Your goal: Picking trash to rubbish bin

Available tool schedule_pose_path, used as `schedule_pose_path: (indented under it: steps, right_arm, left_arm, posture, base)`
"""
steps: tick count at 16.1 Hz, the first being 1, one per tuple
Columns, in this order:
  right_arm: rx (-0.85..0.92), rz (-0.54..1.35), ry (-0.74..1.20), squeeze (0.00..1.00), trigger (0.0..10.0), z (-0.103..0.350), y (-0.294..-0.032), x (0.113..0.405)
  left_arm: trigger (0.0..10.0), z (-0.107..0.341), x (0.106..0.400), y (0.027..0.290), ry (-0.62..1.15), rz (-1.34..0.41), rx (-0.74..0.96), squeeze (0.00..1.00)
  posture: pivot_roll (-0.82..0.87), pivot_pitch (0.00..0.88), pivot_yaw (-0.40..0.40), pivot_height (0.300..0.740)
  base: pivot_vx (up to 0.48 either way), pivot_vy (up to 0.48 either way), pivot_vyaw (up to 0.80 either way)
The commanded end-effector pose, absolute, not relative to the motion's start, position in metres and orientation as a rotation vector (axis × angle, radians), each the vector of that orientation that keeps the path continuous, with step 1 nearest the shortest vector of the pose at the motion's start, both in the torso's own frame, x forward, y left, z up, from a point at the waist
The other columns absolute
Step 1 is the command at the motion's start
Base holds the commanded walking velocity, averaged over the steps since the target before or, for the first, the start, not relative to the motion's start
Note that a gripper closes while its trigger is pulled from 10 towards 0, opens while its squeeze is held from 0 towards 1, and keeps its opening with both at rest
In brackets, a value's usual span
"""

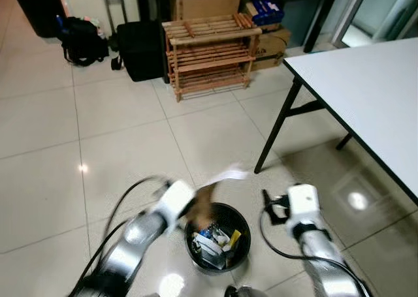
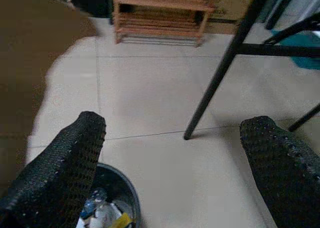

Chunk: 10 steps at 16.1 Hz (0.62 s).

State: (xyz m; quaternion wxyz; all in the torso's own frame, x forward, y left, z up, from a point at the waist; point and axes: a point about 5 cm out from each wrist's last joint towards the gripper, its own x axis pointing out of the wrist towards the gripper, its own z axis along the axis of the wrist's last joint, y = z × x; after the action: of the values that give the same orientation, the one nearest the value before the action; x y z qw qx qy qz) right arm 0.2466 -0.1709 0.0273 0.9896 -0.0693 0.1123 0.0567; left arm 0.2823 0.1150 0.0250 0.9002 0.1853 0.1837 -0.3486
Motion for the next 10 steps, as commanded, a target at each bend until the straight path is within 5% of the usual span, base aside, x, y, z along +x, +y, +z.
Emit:
schedule_pose_path:
  steps: [1,7,10]
  right_arm:
    - [-0.132,0.082,0.224,0.00,10.0,0.033,-0.177,0.244]
    - [-0.156,0.054,0.282,0.00,10.0,0.043,-0.187,0.222]
    - [-0.044,0.428,0.413,0.00,10.0,0.042,-0.177,0.193]
  left_arm:
    - [10.0,0.017,0.278,0.111,0.399,-0.784,0.426,0.00]
    - [10.0,0.024,0.301,0.112,0.347,-0.819,0.544,0.00]
    - [10.0,0.031,0.307,0.110,0.310,-0.836,0.530,0.00]
  posture:
    - [-0.08,0.098,-0.001,0.740]
    - [-0.11,0.108,-0.011,0.740]
    - [-0.11,0.113,-0.027,0.740]
  base:
    - [0.000,0.000,0.00]
    - [0.000,0.000,0.00]
    - [0.000,0.000,0.00]
